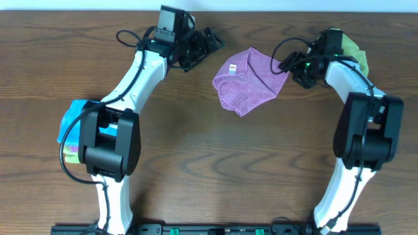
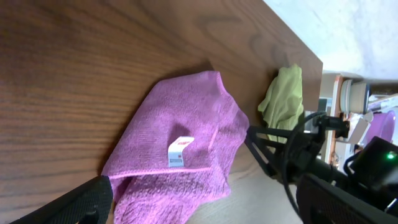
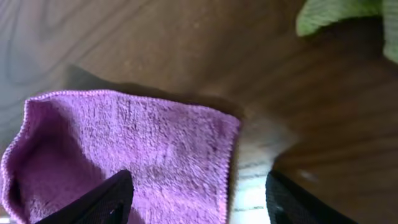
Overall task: Fold the cloth
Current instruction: 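Reach the left gripper to the purple cloth's left corner, then grasp the purple cloth's left corner with the left gripper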
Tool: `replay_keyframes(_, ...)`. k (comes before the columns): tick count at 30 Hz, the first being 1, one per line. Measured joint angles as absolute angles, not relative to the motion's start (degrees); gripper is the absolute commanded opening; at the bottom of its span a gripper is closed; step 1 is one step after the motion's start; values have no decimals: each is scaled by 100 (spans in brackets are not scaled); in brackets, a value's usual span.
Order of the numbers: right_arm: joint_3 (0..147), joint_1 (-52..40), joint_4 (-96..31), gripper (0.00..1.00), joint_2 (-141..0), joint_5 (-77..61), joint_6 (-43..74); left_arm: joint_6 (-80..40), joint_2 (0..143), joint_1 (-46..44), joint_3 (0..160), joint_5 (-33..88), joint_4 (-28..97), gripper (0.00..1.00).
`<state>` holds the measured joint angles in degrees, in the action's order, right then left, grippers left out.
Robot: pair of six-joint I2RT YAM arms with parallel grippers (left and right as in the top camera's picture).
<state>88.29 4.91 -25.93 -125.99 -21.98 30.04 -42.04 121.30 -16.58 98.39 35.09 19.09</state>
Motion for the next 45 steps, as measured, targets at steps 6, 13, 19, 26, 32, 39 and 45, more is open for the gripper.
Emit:
replay_keyframes(6,8829,355,-2434,65,-12639,-2187,3186,-4237,12130,-1831,9850,3448,1745,95)
replay_keyframes(13,8838,351,-2475,39,-12696,-2189,3291,-4241,12130,-2252,9850,3262,1767,96)
replay_keyframes(19,8838,351,-2539,15,-12737,-2091,3347,-4176,12130,-2552,9850,3035,1826,95)
replay_keyframes(26,8838,351,-2558,1,-12776,-2075,3374,-3767,12130,-2637,9850,2823,1911,95)
replay_keyframes(32,8838,351,-2558,1,-12776,-2075,3374,-3393,12248,-2668,9889,2781,1916,96)
replay_keyframes(39,8838,351,-2565,1,-12776,-2078,3374,-3232,12866,-2783,9924,2783,1643,95)
replay_keyframes(45,8838,351,-2567,1,-12776,-2075,3374,-3103,12912,-2786,9926,2777,1520,96)
